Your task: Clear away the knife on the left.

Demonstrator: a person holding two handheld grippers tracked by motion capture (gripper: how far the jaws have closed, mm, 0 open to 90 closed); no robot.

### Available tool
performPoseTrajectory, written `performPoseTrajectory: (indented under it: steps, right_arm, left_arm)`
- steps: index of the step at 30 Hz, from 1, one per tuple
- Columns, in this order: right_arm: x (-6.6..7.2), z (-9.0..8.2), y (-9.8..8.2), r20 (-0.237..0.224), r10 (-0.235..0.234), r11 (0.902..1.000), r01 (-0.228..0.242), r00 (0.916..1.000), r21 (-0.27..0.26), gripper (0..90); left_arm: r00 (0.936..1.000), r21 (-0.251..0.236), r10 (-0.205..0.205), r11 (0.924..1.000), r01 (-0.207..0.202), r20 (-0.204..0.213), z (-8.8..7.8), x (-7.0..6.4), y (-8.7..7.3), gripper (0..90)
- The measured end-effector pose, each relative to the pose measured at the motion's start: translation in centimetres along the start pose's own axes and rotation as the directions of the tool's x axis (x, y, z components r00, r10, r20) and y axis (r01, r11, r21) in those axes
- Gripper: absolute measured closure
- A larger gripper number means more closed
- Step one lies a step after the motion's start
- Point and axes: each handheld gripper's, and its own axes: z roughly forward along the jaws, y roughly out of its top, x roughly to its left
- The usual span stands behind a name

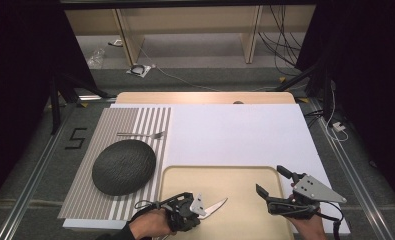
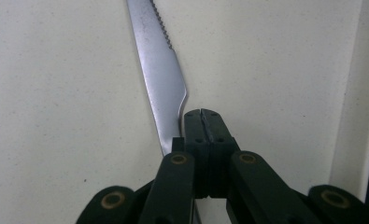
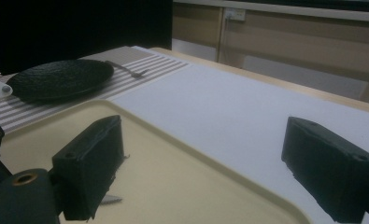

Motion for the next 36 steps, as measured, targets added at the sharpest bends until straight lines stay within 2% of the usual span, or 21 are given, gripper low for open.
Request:
performPoseTrajectory:
  steps: [23,36]
  right_arm:
    - [0.0,0.0,0.0,-0.002,0.001,1.0,-0.001,1.0,-0.007,13.7]
    - [0.1,0.0,0.0,-0.002,0.001,1.0,-0.001,1.0,-0.007,13.7]
  left_arm:
    - [0.9978,-0.007,-0.045,0.999,0.044,-0.048,-0.4,1.5,-0.7,89.1]
    - [0.9949,-0.001,-0.056,0.9984,0.056,-0.084,-0.7,2.2,-1.0,89.2]
